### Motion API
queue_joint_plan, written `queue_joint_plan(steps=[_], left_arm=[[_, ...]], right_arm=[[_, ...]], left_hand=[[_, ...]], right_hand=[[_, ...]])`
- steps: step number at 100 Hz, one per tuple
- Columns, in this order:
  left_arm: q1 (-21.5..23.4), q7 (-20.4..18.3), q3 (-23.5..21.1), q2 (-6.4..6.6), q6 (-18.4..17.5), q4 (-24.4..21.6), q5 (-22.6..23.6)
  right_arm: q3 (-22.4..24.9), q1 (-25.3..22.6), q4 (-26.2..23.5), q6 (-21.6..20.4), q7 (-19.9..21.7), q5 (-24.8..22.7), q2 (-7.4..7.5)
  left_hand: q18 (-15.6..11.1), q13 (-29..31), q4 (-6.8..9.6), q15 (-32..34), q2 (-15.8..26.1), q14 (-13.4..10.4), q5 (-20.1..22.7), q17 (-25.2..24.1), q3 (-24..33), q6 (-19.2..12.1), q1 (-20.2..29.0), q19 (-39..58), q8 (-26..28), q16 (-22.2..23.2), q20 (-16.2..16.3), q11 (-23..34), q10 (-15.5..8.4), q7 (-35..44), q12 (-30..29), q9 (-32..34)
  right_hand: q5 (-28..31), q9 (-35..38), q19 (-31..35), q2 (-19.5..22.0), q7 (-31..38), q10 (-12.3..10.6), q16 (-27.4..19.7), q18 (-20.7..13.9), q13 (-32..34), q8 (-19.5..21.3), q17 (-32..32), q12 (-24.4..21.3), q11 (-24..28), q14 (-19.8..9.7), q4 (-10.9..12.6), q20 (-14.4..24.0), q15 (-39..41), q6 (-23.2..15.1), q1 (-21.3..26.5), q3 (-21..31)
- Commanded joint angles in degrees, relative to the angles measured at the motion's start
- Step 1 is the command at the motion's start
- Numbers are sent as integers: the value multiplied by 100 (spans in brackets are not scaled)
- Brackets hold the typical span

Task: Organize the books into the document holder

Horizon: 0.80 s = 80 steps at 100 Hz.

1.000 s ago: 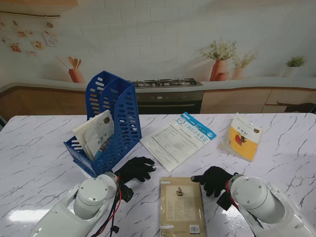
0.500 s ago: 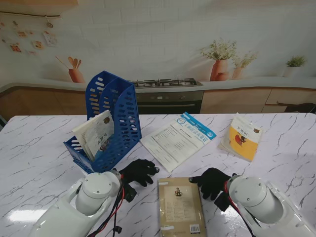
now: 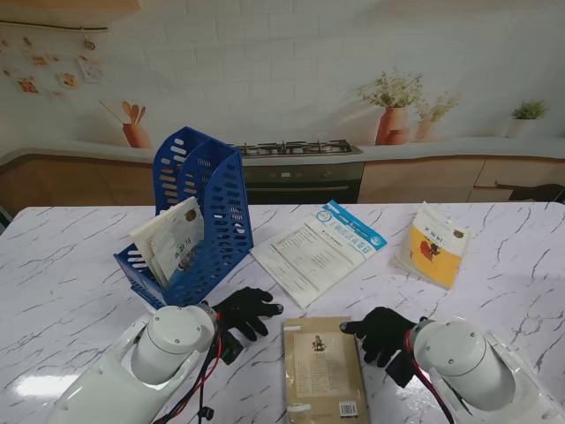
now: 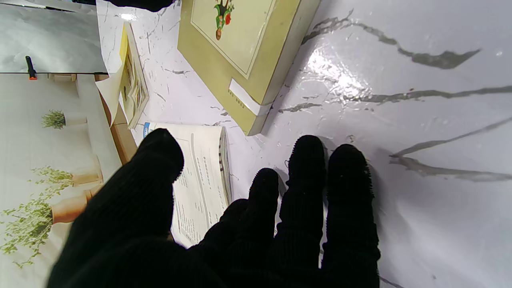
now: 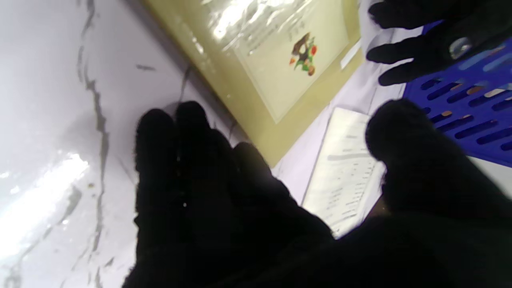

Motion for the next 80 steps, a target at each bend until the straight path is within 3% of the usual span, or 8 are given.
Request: queue_joint_plan(steps=[1,24,42,59,73,80], left_arm=[[105,-147,114,-13,-65,335,-134],[-14,-255,219,-15,-138,518,-243],[-94,-303,306,-43,-253,668,-418],[-113,-325,328,-54,-345,716,-523],[-96,-347,299,-73,-427,747,-691],[-112,-380,329,-54,-537,767,-634]], right_arm=[[-107,-62,152,149,19,206,-38],[-246,90,322,345,-123,738,-125],[-372,152,446,336,-170,1073,-180],[-447,162,493,191,-323,1156,-239],[-463,137,497,105,-428,1155,-271],[-460,116,504,77,-506,1163,-295]], left_hand=[[164,-102,174,-303,178,726,226,69,-202,460,97,-118,-59,-273,115,-312,1004,-143,-316,49],[94,-32,179,-269,96,659,388,150,-108,467,159,-106,18,-288,95,-269,951,-441,-292,106],[-41,119,178,-143,7,528,406,312,8,447,190,-83,94,-212,57,-138,809,-488,-222,163],[-3,54,134,-208,-125,420,354,449,325,374,123,-2,159,-83,1,-117,685,-564,-160,4],[-366,188,98,36,-528,160,392,908,864,226,293,292,159,240,-109,24,472,-570,100,-53],[-809,332,56,270,-781,-124,449,1234,1210,123,375,437,163,537,-272,109,348,-551,251,-29]], right_hand=[[-254,-575,-62,110,-119,815,-281,973,-476,-144,-97,-295,-651,708,34,-28,-494,512,110,-33],[-643,-1208,-247,282,-365,980,-228,922,-1086,-258,-588,-308,-628,788,92,10,-510,700,307,-67],[-723,-1346,-301,307,-410,980,-166,900,-1293,-274,-750,-322,-607,808,114,48,-417,708,405,-61],[-713,-1331,-282,273,-398,945,-116,882,-1293,-264,-744,-310,-550,798,121,85,-317,657,412,2],[-700,-1298,-263,212,-374,875,-91,866,-1282,-243,-735,-300,-505,758,125,116,-263,568,413,125],[-705,-1292,-258,185,-360,832,-86,843,-1278,-226,-737,-298,-493,723,122,130,-250,517,398,208]])
